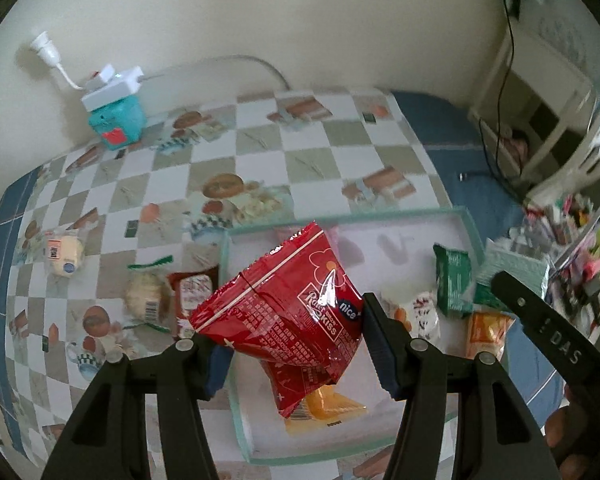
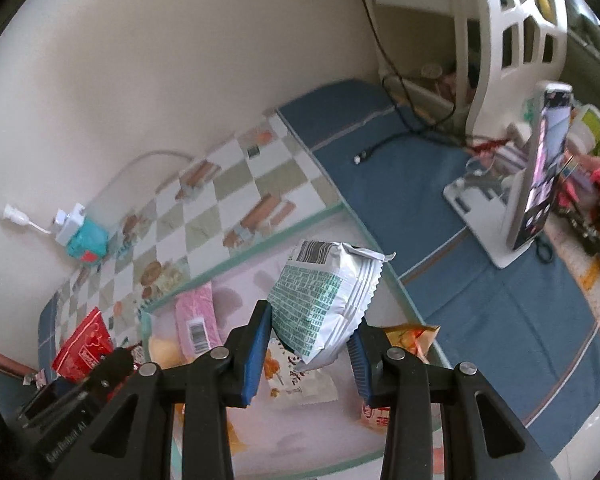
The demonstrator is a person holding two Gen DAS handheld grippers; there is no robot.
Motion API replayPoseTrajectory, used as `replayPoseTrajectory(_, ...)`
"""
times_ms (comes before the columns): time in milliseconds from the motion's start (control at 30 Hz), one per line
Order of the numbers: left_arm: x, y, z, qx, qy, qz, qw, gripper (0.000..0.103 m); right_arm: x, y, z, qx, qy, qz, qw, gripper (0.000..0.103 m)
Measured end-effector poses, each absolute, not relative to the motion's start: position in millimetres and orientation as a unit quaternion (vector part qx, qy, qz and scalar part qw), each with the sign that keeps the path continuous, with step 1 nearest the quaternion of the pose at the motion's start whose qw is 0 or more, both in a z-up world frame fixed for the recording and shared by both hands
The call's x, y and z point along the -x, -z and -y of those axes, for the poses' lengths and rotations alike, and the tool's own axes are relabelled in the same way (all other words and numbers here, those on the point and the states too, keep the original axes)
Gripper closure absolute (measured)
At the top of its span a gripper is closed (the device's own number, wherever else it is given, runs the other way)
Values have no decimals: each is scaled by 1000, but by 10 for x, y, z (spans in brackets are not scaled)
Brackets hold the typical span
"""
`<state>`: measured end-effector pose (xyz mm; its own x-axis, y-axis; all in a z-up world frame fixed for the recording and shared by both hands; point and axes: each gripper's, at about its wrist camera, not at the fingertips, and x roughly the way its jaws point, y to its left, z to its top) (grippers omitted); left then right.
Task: Organize snacks
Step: 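Open both tools to drop the green-striped and red packets in the tray, then move both tools back over the remaining snacks on the table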
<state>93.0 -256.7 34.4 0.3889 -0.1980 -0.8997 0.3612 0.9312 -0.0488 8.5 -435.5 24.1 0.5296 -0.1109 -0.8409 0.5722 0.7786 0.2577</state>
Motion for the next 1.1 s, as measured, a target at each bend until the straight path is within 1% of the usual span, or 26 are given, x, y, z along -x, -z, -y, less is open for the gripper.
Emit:
replayPoseTrajectory(333, -842, -121, 2804, -126, 176, -536, 816, 42, -153, -73, 4336, -268, 189, -460, 825, 63)
replayPoseTrajectory(633, -835, -94, 2828, -131, 174, -542, 812, 40, -154, -103, 4327, -266, 182, -458, 828, 63)
replayPoseTrajectory(733, -836, -119, 2812, -130, 172, -541, 813, 31, -152, -128, 4322, -262, 186, -458, 829, 62)
replayPoseTrajectory(800, -838, -142, 2795, -129, 169, -539, 815, 31, -151, -135, 4326, -261, 188, -459, 828, 53)
replayPoseTrajectory(867, -847, -161, 2774, -126, 166, -538, 817, 31, -149, -140, 4328, -259, 190, -459, 829, 48)
replayPoseTrajectory(933, -862, -182, 2741, -123, 162, -537, 818, 31, -149, -147, 4325, -257, 191, -459, 829, 46)
replayPoseTrajectory(1033, -901, -208, 2666, -112, 148, -537, 823, 29, -150, -163, 4315, -251, 193, -460, 830, 40)
replayPoseTrajectory(1100, -947, -220, 2584, -98, 134, -538, 826, 14, -151, -173, 4313, -246, 196, -460, 830, 33)
